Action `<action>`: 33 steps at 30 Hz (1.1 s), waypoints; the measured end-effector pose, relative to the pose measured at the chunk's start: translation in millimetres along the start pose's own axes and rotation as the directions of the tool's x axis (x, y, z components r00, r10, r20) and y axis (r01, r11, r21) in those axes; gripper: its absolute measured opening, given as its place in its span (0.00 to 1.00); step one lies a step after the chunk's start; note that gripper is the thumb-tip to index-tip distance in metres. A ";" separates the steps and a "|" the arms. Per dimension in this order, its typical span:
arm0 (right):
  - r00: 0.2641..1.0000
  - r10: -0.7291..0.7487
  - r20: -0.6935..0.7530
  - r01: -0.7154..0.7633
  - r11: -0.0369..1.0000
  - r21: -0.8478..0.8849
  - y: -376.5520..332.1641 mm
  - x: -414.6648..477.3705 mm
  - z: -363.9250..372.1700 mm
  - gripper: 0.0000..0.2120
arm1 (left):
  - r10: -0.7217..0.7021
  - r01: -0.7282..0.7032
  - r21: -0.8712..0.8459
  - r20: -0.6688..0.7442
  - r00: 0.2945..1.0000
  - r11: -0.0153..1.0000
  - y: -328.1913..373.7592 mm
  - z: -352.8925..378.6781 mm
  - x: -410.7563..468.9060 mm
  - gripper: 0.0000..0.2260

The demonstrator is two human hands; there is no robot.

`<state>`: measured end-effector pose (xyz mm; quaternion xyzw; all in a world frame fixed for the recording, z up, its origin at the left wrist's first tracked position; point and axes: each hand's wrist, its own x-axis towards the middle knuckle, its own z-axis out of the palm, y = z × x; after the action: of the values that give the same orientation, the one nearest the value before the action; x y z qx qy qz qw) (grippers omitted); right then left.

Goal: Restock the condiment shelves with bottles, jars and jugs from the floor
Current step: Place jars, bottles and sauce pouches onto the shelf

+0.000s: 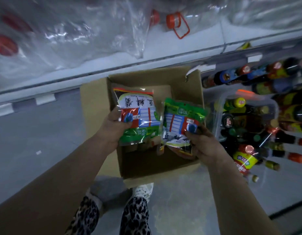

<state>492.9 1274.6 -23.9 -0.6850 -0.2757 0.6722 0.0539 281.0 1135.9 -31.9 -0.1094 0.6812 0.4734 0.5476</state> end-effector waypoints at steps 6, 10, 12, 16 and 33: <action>0.986 -0.044 0.159 0.028 0.994 0.103 -27.8 -79.8 -8.8 0.23 | 0.046 -0.066 0.120 0.163 0.986 0.991 45.6 -28.3 -64.3 0.24; 0.979 -0.098 0.178 0.084 0.993 0.083 -59.0 -140.0 -4.3 0.25 | 0.057 -0.084 0.135 0.196 0.979 0.987 73.6 -36.3 -115.5 0.23; 0.978 -0.114 0.172 0.106 0.993 0.057 -75.0 -166.1 -3.1 0.24 | 0.079 -0.108 0.128 0.212 0.974 0.986 86.5 -38.3 -139.1 0.23; 0.965 -0.158 0.211 0.160 0.987 0.009 -107.8 -233.0 -4.0 0.17 | 0.123 -0.142 0.079 0.209 0.970 0.987 111.0 -44.7 -194.1 0.20; 0.880 -0.264 0.394 0.297 0.955 -0.023 -183.3 -487.4 13.7 0.26 | 0.345 -0.311 -0.217 0.139 0.928 0.925 216.8 -119.9 -453.2 0.25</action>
<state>451.1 1205.5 490.8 -0.4932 -0.4049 0.7670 0.0667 229.8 991.2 461.2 -0.0035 0.5906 0.6295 0.5050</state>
